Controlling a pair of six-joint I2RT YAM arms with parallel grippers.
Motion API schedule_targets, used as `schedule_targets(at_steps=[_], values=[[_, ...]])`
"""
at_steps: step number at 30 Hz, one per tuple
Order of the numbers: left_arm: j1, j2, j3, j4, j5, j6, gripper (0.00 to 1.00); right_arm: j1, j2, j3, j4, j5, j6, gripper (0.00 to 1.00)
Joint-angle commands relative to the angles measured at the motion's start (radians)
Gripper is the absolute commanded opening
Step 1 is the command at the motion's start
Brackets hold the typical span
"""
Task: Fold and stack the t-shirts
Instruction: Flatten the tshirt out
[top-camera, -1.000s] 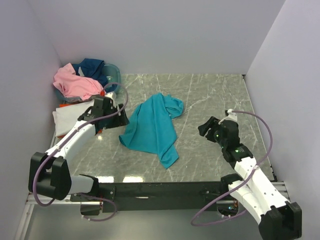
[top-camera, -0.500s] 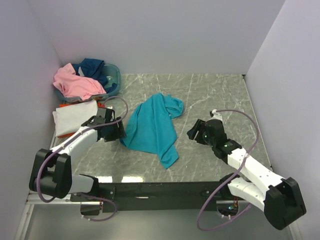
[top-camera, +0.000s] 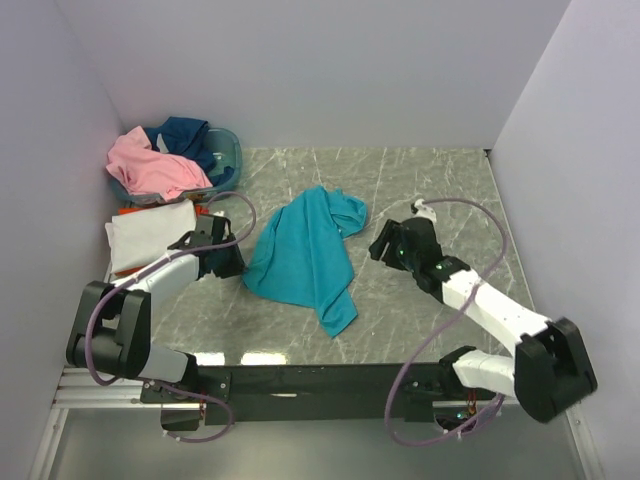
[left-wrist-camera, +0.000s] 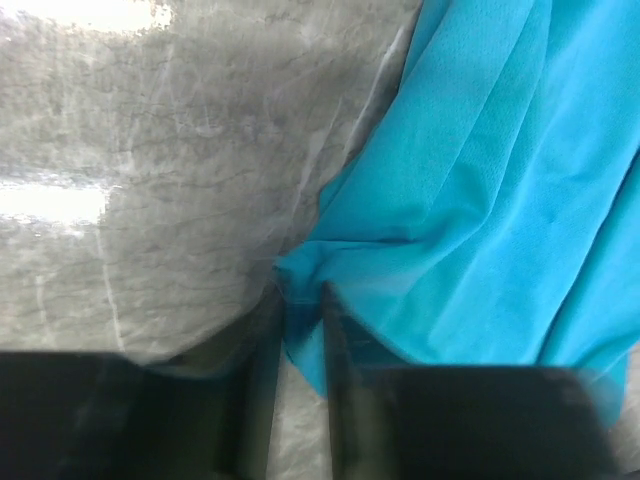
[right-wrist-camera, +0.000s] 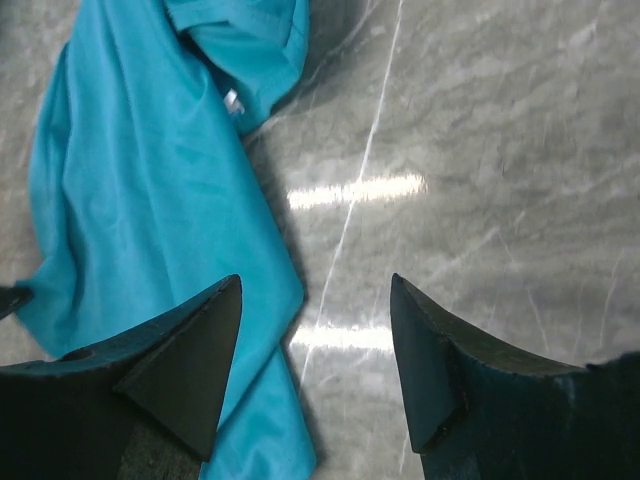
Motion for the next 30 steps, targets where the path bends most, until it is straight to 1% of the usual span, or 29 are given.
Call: schedule_targets(at_steps=[1, 3, 4, 5, 9, 11, 15, 18, 22, 25, 26, 28, 29, 30], values=[[0.008, 0.001, -0.012, 0.063, 0.03, -0.011, 0.17, 0.002, 0.105, 0.127, 0.042, 0.055, -0.04, 0.68], [0.01, -0.003, -0.015, 0.058, 0.024, -0.014, 0.09, -0.004, 0.183, 0.166, 0.051, 0.046, -0.056, 0.68], [0.011, -0.009, -0.018, 0.051, 0.021, -0.016, 0.02, -0.005, 0.209, 0.202, 0.057, 0.041, -0.06, 0.68], [0.016, -0.021, -0.023, 0.047, 0.01, -0.017, 0.0, -0.016, 0.235, 0.221, 0.063, 0.026, -0.061, 0.68], [0.025, -0.064, -0.038, 0.035, 0.0, -0.033, 0.0, -0.055, 0.382, 0.308, 0.086, -0.044, -0.054, 0.68], [0.03, -0.086, -0.047, 0.029, -0.002, -0.039, 0.0, -0.067, 0.43, 0.363, 0.092, -0.063, -0.054, 0.68], [0.037, -0.109, -0.063, 0.026, -0.002, -0.051, 0.0, -0.091, 0.563, 0.457, 0.071, -0.095, -0.066, 0.68], [0.043, -0.118, -0.07, 0.029, -0.002, -0.056, 0.0, -0.097, 0.636, 0.521, 0.056, -0.123, -0.075, 0.67], [0.046, -0.124, -0.07, 0.029, 0.0, -0.06, 0.0, -0.105, 0.694, 0.552, 0.053, -0.147, -0.075, 0.66], [0.05, -0.121, -0.067, 0.037, 0.0, -0.062, 0.0, -0.116, 0.731, 0.566, 0.068, -0.182, -0.069, 0.57], [0.05, -0.117, -0.066, 0.04, 0.001, -0.062, 0.0, -0.116, 0.745, 0.569, 0.073, -0.187, -0.066, 0.49], [0.053, -0.104, -0.058, 0.052, 0.007, -0.062, 0.0, -0.119, 0.759, 0.586, 0.077, -0.196, -0.067, 0.41], [0.054, -0.092, -0.052, 0.054, 0.01, -0.059, 0.0, -0.127, 0.769, 0.592, 0.077, -0.201, -0.07, 0.32], [0.056, -0.086, -0.037, 0.055, 0.01, -0.056, 0.0, -0.133, 0.775, 0.606, 0.079, -0.207, -0.069, 0.27]])
